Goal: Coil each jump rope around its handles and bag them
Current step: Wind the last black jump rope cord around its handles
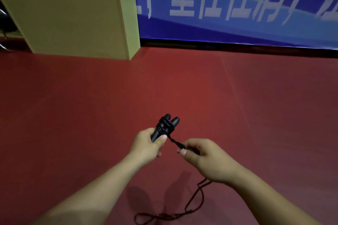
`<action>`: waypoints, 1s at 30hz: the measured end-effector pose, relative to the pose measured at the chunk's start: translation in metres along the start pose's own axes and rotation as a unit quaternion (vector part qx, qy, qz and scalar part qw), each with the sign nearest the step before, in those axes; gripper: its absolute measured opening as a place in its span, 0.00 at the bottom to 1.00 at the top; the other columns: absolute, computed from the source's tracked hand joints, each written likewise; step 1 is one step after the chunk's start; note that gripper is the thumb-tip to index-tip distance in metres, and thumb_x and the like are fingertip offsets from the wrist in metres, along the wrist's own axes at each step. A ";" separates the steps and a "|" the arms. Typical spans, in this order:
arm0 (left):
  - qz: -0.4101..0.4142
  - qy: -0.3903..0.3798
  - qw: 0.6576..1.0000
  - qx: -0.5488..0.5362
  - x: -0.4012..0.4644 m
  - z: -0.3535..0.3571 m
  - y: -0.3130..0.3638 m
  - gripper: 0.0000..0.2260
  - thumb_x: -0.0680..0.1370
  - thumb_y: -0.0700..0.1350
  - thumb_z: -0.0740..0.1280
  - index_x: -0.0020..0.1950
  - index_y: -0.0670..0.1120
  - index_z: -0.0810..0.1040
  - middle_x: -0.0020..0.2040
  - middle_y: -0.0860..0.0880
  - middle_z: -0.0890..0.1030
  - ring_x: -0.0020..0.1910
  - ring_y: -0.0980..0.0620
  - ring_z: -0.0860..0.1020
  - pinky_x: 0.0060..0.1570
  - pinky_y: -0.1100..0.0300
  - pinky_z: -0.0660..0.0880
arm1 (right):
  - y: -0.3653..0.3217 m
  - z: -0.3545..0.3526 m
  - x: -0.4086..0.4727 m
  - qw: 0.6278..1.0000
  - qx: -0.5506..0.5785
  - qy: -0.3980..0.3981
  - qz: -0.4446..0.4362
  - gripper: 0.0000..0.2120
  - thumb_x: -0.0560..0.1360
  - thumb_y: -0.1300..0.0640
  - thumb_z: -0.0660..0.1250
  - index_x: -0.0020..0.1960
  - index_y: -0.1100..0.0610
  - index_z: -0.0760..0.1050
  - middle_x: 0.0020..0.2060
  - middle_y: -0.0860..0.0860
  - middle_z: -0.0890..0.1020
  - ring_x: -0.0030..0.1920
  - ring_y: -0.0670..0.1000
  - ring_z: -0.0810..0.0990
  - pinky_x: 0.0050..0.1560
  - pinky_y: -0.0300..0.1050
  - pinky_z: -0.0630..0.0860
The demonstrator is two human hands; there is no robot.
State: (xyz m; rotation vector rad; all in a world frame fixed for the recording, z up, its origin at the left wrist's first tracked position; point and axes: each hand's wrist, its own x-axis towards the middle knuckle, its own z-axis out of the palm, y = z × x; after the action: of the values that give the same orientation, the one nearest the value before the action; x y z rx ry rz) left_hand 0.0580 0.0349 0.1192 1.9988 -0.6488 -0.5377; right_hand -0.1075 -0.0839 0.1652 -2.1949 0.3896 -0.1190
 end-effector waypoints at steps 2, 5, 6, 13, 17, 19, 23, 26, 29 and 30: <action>0.045 -0.022 0.993 0.102 -0.002 0.004 0.000 0.05 0.77 0.48 0.70 0.43 0.51 0.77 0.30 0.53 0.78 0.28 0.54 0.79 0.32 0.60 0.72 | 0.002 -0.003 -0.001 1.000 -0.007 0.002 -0.005 0.10 0.80 0.52 0.64 0.43 0.55 0.77 0.29 0.44 0.69 0.29 0.42 0.65 0.33 0.40 0.64; 0.104 -0.060 0.970 0.213 -0.009 0.010 0.004 0.05 0.75 0.52 0.71 0.45 0.52 0.78 0.32 0.53 0.77 0.34 0.50 0.77 0.35 0.54 0.71 | 0.006 -0.009 0.000 0.999 -0.039 0.003 -0.026 0.07 0.80 0.52 0.62 0.46 0.49 0.78 0.36 0.47 0.80 0.36 0.46 0.76 0.40 0.42 0.73; 0.114 -0.083 0.965 0.223 -0.012 0.010 0.006 0.05 0.75 0.53 0.71 0.46 0.53 0.78 0.33 0.52 0.78 0.35 0.49 0.77 0.35 0.53 0.72 | 0.007 -0.011 0.000 0.998 -0.052 0.008 -0.027 0.07 0.80 0.52 0.62 0.49 0.50 0.78 0.40 0.49 0.82 0.40 0.47 0.78 0.43 0.45 0.74; 0.135 -0.201 0.945 0.218 -0.024 0.010 0.017 0.06 0.76 0.53 0.70 0.42 0.57 0.74 0.33 0.55 0.76 0.32 0.53 0.78 0.37 0.53 0.75 | 0.012 -0.023 0.004 0.985 -0.138 0.105 -0.022 0.08 0.80 0.54 0.61 0.46 0.51 0.78 0.37 0.46 0.80 0.38 0.45 0.77 0.38 0.39 0.71; 0.116 -0.251 0.946 0.170 -0.030 0.003 0.025 0.05 0.77 0.50 0.70 0.45 0.52 0.76 0.33 0.54 0.76 0.29 0.55 0.80 0.34 0.57 0.75 | 0.019 -0.024 0.009 0.974 -0.144 0.175 0.013 0.07 0.78 0.51 0.64 0.48 0.49 0.80 0.38 0.43 0.81 0.40 0.45 0.78 0.40 0.40 0.71; 0.105 -0.287 0.942 0.141 -0.034 0.000 0.028 0.04 0.78 0.49 0.69 0.45 0.51 0.76 0.33 0.50 0.78 0.29 0.55 0.80 0.35 0.59 0.74 | 0.020 -0.025 0.011 0.973 -0.138 0.183 0.023 0.06 0.77 0.49 0.67 0.47 0.48 0.81 0.36 0.43 0.81 0.38 0.43 0.78 0.37 0.33 0.69; 0.098 -0.356 0.925 0.086 -0.040 -0.006 0.034 0.04 0.79 0.47 0.69 0.45 0.49 0.77 0.35 0.51 0.79 0.31 0.53 0.80 0.35 0.61 0.74 | 0.020 -0.025 0.014 0.983 -0.051 0.165 0.056 0.09 0.72 0.46 0.73 0.43 0.51 0.82 0.33 0.46 0.82 0.34 0.44 0.80 0.37 0.40 0.76; 0.095 -0.387 0.917 0.014 -0.040 -0.013 0.036 0.04 0.79 0.46 0.69 0.46 0.46 0.78 0.38 0.53 0.81 0.32 0.51 0.79 0.36 0.61 0.74 | 0.021 -0.031 0.014 0.980 0.079 0.151 0.100 0.11 0.68 0.48 0.77 0.39 0.55 0.81 0.31 0.49 0.81 0.32 0.46 0.77 0.36 0.43 0.75; 0.079 -0.386 0.916 -0.073 -0.038 -0.018 0.037 0.12 0.76 0.49 0.69 0.54 0.43 0.78 0.43 0.49 0.83 0.33 0.51 0.80 0.39 0.60 0.75 | 0.024 -0.032 0.016 0.963 0.206 0.131 0.113 0.09 0.71 0.55 0.75 0.37 0.57 0.78 0.34 0.53 0.78 0.35 0.50 0.75 0.37 0.43 0.72; 0.074 -0.385 0.915 -0.100 -0.038 -0.019 0.038 0.12 0.76 0.48 0.69 0.56 0.43 0.78 0.45 0.49 0.83 0.33 0.51 0.79 0.40 0.60 0.75 | 0.023 -0.032 0.017 0.962 0.216 0.126 0.107 0.07 0.73 0.60 0.73 0.38 0.57 0.78 0.34 0.54 0.78 0.35 0.50 0.74 0.36 0.43 0.71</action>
State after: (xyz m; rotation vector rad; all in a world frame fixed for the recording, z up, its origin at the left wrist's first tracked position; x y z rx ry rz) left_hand 0.0323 0.0551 0.1657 1.4879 -1.1520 -1.2653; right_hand -0.1039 -0.1266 0.1654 -1.6987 0.6725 -0.3348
